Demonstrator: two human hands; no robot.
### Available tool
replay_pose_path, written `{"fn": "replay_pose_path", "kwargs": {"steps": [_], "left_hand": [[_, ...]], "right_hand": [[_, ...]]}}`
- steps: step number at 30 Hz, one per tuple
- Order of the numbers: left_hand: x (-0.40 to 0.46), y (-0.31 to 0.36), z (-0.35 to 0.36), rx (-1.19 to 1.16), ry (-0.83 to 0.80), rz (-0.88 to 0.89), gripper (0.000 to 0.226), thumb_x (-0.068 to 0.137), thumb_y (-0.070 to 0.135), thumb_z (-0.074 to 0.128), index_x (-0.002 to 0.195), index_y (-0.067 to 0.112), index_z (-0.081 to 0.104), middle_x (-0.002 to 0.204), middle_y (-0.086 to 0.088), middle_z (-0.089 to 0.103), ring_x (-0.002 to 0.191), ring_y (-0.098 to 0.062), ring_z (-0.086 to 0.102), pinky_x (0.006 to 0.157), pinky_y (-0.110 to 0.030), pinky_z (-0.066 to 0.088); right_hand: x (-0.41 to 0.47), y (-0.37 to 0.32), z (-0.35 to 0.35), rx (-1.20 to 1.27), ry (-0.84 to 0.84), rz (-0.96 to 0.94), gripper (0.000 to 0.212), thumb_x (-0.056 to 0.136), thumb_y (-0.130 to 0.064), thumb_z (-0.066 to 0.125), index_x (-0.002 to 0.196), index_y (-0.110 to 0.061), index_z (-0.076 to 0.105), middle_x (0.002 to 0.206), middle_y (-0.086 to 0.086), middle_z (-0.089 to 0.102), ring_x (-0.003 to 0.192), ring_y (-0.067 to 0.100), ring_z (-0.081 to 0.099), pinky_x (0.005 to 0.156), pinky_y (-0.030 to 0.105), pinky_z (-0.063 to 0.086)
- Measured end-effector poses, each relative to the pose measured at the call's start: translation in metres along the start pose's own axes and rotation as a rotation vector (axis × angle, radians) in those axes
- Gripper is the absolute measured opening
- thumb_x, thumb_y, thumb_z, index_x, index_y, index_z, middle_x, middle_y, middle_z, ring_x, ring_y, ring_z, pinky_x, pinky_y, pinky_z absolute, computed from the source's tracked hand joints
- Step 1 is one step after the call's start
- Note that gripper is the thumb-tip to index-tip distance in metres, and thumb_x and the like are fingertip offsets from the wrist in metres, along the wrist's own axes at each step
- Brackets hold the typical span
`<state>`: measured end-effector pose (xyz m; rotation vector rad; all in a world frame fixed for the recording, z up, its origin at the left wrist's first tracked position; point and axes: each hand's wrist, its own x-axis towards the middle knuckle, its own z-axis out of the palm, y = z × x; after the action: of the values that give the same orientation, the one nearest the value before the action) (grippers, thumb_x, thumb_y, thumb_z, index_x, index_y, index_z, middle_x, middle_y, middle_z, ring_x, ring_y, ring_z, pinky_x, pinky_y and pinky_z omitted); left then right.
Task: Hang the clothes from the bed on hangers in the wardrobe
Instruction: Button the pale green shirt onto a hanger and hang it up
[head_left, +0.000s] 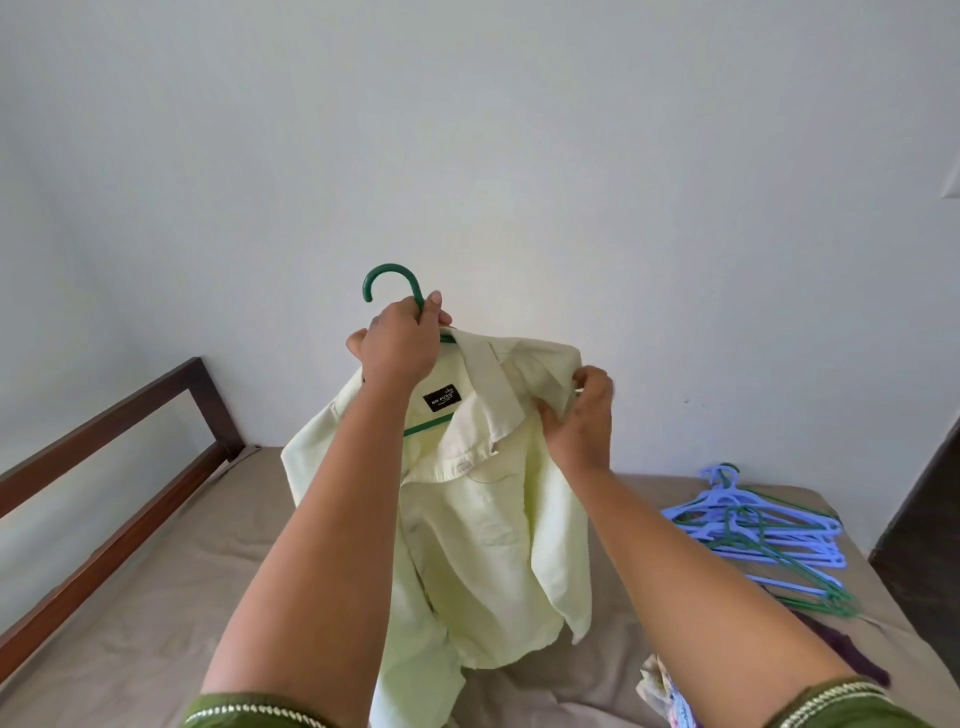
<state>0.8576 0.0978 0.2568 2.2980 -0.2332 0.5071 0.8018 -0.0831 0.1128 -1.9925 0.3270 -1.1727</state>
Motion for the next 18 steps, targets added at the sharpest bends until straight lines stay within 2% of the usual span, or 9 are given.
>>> {"fn": "replay_pose_path", "kwargs": {"steps": [3, 7, 9, 10, 12, 14, 15, 16, 18], "left_hand": [[0.004, -0.009, -0.005, 0.027, 0.004, -0.009, 0.041, 0.102, 0.043, 0.030, 0.090, 0.029, 0.067, 0.087, 0.017, 0.066, 0.091, -0.014, 0.054, 0.104, -0.043, 0.023], [0.015, -0.026, -0.012, 0.073, -0.070, -0.025, 0.037, 0.102, 0.037, 0.032, 0.100, 0.026, 0.066, 0.087, 0.021, 0.063, 0.102, -0.013, 0.056, 0.111, -0.050, 0.019], [0.019, -0.037, -0.016, 0.042, -0.139, -0.005, 0.033, 0.102, 0.037, 0.035, 0.102, 0.026, 0.066, 0.092, 0.021, 0.066, 0.109, -0.013, 0.056, 0.112, -0.050, 0.020], [0.021, -0.042, -0.019, -0.012, -0.175, 0.007, 0.032, 0.101, 0.037, 0.037, 0.102, 0.027, 0.067, 0.097, 0.020, 0.068, 0.110, -0.013, 0.057, 0.112, -0.049, 0.024], [0.023, -0.045, -0.025, -0.142, -0.223, 0.022, 0.031, 0.100, 0.041, 0.042, 0.102, 0.026, 0.069, 0.105, 0.011, 0.070, 0.110, -0.017, 0.059, 0.111, -0.046, 0.032], [0.022, -0.037, -0.030, -0.084, -0.174, 0.067, 0.039, 0.100, 0.046, 0.040, 0.107, 0.019, 0.068, 0.094, 0.002, 0.070, 0.099, -0.022, 0.058, 0.112, -0.045, 0.029], [0.021, -0.032, -0.031, 0.007, -0.124, 0.101, 0.042, 0.101, 0.047, 0.037, 0.108, 0.017, 0.067, 0.085, 0.002, 0.066, 0.092, -0.023, 0.055, 0.113, -0.046, 0.026], [0.021, -0.028, -0.030, 0.048, -0.103, 0.116, 0.044, 0.101, 0.048, 0.035, 0.109, 0.017, 0.066, 0.081, 0.003, 0.064, 0.088, -0.023, 0.053, 0.112, -0.047, 0.027], [0.021, -0.025, -0.025, 0.024, -0.158, 0.138, 0.044, 0.101, 0.050, 0.034, 0.111, 0.022, 0.066, 0.091, 0.003, 0.067, 0.093, -0.023, 0.057, 0.108, -0.047, 0.033]], "right_hand": [[0.021, -0.004, -0.008, -0.045, -0.058, -0.060, 0.009, 0.088, -0.005, 0.058, 0.097, -0.002, 0.057, 0.088, 0.006, 0.059, 0.076, 0.022, 0.052, 0.070, 0.038, 0.046], [0.050, -0.010, -0.022, -0.114, -0.066, -0.214, 0.013, 0.090, -0.012, 0.053, 0.091, -0.007, 0.066, 0.079, 0.007, 0.064, 0.078, 0.033, 0.055, 0.070, 0.033, 0.040], [0.066, -0.022, -0.028, -0.159, -0.043, -0.283, 0.017, 0.094, -0.021, 0.055, 0.092, -0.011, 0.069, 0.077, 0.003, 0.065, 0.085, 0.033, 0.052, 0.075, 0.037, 0.041], [0.073, -0.030, -0.032, -0.188, -0.081, -0.262, 0.019, 0.096, -0.026, 0.054, 0.094, -0.014, 0.069, 0.079, 0.000, 0.066, 0.091, 0.032, 0.050, 0.079, 0.040, 0.042], [0.088, -0.041, -0.042, -0.341, -0.301, -0.117, 0.026, 0.100, -0.037, 0.046, 0.105, -0.024, 0.068, 0.093, -0.002, 0.065, 0.109, 0.030, 0.043, 0.089, 0.043, 0.038], [0.103, -0.042, -0.052, -0.633, -0.621, 0.047, 0.033, 0.102, -0.045, 0.034, 0.122, -0.038, 0.059, 0.120, 0.002, 0.054, 0.125, 0.031, 0.033, 0.098, 0.046, 0.033], [0.109, -0.040, -0.056, -0.662, -0.728, 0.121, 0.033, 0.102, -0.044, 0.032, 0.128, -0.044, 0.054, 0.129, 0.004, 0.048, 0.129, 0.032, 0.030, 0.103, 0.047, 0.032], [0.113, -0.038, -0.057, -0.592, -0.767, 0.141, 0.033, 0.102, -0.040, 0.033, 0.129, -0.047, 0.051, 0.133, 0.004, 0.044, 0.131, 0.032, 0.029, 0.106, 0.047, 0.031], [0.114, -0.042, -0.053, -0.275, -0.689, 0.121, 0.031, 0.100, -0.033, 0.043, 0.125, -0.049, 0.052, 0.133, 0.002, 0.047, 0.129, 0.029, 0.038, 0.108, 0.043, 0.034]]}}
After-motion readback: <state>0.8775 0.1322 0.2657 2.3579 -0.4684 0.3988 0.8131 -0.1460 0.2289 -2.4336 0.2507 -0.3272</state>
